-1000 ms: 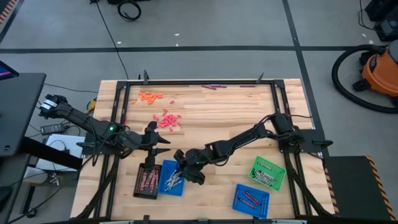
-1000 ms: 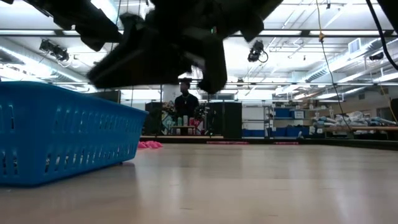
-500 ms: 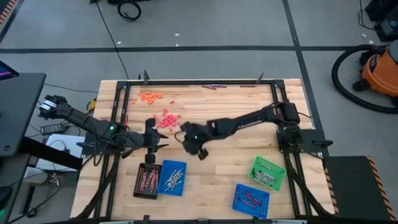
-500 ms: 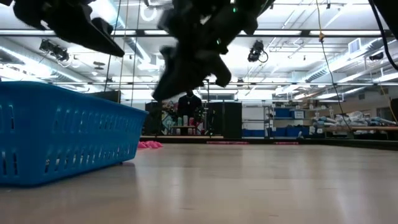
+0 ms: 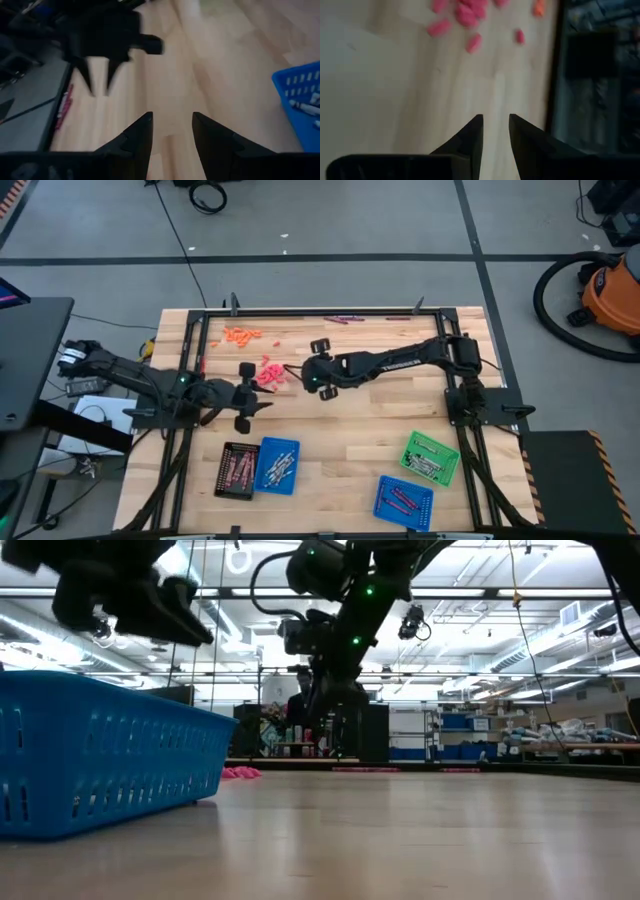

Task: Sort crayons
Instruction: Put the red crayon into the right blue bin

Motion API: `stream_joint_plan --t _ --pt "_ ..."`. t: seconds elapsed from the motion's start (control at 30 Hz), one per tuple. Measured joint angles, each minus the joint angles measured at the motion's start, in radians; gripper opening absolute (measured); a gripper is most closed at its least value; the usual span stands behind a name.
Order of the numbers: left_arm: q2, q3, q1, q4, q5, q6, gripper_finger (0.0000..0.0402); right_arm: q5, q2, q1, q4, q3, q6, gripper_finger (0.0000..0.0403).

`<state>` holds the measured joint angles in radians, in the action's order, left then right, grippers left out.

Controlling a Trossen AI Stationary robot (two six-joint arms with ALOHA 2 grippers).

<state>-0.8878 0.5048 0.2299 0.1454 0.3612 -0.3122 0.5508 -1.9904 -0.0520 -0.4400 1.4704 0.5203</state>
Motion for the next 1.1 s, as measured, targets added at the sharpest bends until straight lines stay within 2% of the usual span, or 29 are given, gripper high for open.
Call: stream_joint_plan --t 0.07,0.1,0.2,0.27,0.47,0.63,0.83,0.97,1.1 --pt "0.015 -0.063 -0.021 -0.085 -0.023 -0.015 0.0149 0.013 0.009 -0.004 -0.019 0.0 -0.03 0.0101" --pt "0.026 -0.089 -0.032 -0.118 -0.022 -0.017 0.0149 -0.02 0.019 -0.016 -0.056 0.0 -0.056 0.0101" --pt "0.06 -0.152 -0.064 -0.213 -0.02 -0.007 0.0149 -0.206 0.052 -0.078 -0.182 0.0 -0.155 0.0101" --pt "0.072 -0.185 -0.078 -0.288 -0.02 -0.006 0.0149 -0.266 0.065 -0.127 -0.259 0.0 -0.205 0.0101" --pt "0.09 -0.242 -0.132 -0.442 0.016 -0.02 0.0149 -0.255 0.11 -0.22 -0.305 0.0 -0.278 0.0101" --pt "0.09 -0.243 -0.161 -0.441 0.019 0.027 0.0149 -0.223 0.127 -0.275 -0.337 0.0 -0.293 0.0101" --pt "0.09 -0.244 -0.161 -0.44 0.019 0.036 0.0149 -0.27 0.127 -0.323 -0.351 0.0 -0.331 0.0101" --pt "0.09 -0.243 -0.161 -0.44 0.019 0.04 0.0149 -0.25 0.127 -0.335 -0.403 0.0 -0.333 0.0101" --pt "0.09 -0.243 -0.161 -0.44 0.019 0.048 0.0149 -0.278 0.127 -0.366 -0.448 0.0 -0.312 0.0101"
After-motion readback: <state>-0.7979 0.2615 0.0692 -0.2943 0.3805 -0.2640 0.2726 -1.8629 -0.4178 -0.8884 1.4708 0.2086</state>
